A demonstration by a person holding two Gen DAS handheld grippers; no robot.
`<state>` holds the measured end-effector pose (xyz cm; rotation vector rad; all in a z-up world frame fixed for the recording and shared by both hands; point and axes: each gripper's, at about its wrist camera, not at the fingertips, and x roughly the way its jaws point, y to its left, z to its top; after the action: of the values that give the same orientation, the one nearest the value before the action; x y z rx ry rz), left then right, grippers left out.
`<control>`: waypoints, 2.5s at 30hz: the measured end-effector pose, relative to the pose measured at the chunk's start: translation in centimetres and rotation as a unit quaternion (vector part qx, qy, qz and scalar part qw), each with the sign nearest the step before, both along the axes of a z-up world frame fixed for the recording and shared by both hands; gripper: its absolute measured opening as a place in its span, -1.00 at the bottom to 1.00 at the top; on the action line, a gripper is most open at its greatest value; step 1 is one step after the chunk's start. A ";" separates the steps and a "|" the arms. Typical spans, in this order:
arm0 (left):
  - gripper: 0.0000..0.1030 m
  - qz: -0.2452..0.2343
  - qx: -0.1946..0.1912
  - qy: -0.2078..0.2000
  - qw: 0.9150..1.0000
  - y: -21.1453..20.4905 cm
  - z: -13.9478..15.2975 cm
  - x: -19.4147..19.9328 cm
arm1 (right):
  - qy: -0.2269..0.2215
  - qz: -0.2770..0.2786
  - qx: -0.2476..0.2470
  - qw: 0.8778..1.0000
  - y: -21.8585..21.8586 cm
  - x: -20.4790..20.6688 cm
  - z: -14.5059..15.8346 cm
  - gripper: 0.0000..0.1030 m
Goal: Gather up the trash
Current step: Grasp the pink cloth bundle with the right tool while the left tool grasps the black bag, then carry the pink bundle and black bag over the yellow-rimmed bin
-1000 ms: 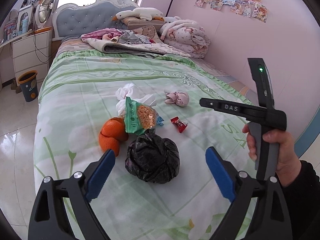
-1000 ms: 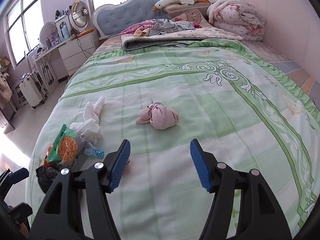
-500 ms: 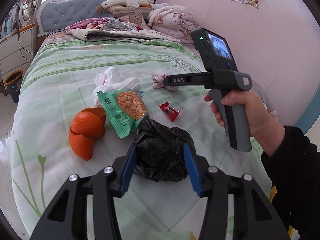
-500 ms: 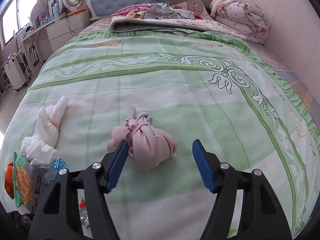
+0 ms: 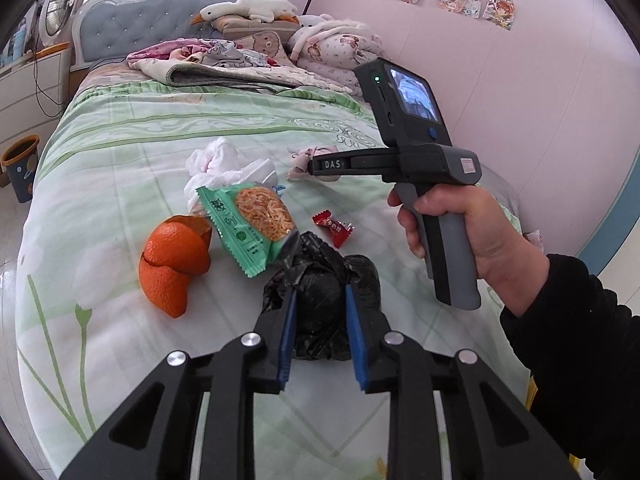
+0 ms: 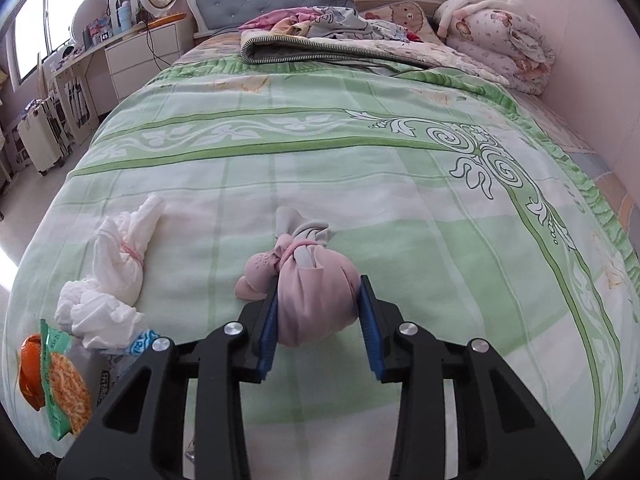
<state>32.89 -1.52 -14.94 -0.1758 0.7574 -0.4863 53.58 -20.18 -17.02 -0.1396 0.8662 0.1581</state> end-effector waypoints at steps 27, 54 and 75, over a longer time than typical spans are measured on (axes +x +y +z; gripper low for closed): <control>-0.59 0.061 0.008 -0.068 0.996 5.3 6.1 -7.7 | -0.076 0.030 0.056 0.995 0.0 -15.3 9.1 -0.33; -0.58 -0.001 0.006 -0.116 0.993 0.5 11.2 -16.7 | -0.148 -0.009 0.102 0.984 -8.3 -36.8 16.9 -0.32; -0.58 -0.133 0.005 -0.070 0.989 -8.5 9.7 -21.5 | -0.150 -0.095 0.117 0.977 -16.7 -49.5 15.8 -0.29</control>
<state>11.42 -10.03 -5.23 -0.0297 0.6482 -0.7398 4.11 -36.88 -1.20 0.1369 0.5510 0.0560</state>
